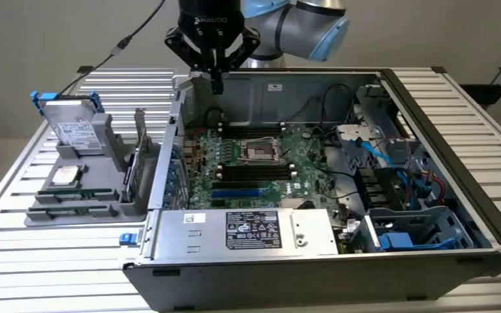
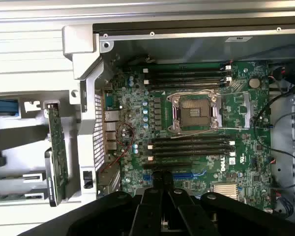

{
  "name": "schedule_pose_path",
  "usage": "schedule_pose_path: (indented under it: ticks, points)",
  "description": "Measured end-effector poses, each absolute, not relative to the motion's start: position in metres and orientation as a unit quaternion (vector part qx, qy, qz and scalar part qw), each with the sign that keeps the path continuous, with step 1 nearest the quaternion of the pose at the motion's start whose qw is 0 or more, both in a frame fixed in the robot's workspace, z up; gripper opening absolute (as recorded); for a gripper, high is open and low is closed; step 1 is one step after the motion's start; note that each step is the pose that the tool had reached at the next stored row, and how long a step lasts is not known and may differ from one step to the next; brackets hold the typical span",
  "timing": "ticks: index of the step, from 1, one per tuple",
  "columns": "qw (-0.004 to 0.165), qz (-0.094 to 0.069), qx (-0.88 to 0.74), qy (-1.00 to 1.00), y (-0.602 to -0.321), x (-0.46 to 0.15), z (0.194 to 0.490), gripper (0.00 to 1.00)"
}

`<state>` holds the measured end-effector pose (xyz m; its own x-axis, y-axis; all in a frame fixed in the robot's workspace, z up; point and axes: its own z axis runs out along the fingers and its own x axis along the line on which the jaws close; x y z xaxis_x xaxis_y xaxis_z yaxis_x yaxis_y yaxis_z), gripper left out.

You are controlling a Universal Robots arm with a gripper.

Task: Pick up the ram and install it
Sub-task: 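Reach for the ram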

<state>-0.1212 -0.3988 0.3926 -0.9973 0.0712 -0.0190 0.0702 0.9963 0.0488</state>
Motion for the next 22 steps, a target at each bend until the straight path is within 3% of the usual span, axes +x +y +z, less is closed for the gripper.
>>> schedule_pose_path:
  ticks: [10,22]
  points:
    - [0.01,0.024,0.035,0.999,-0.399,-0.122,0.393,0.1]
    - [0.009,0.024,0.035,0.999,-0.392,-0.176,0.39,0.1]
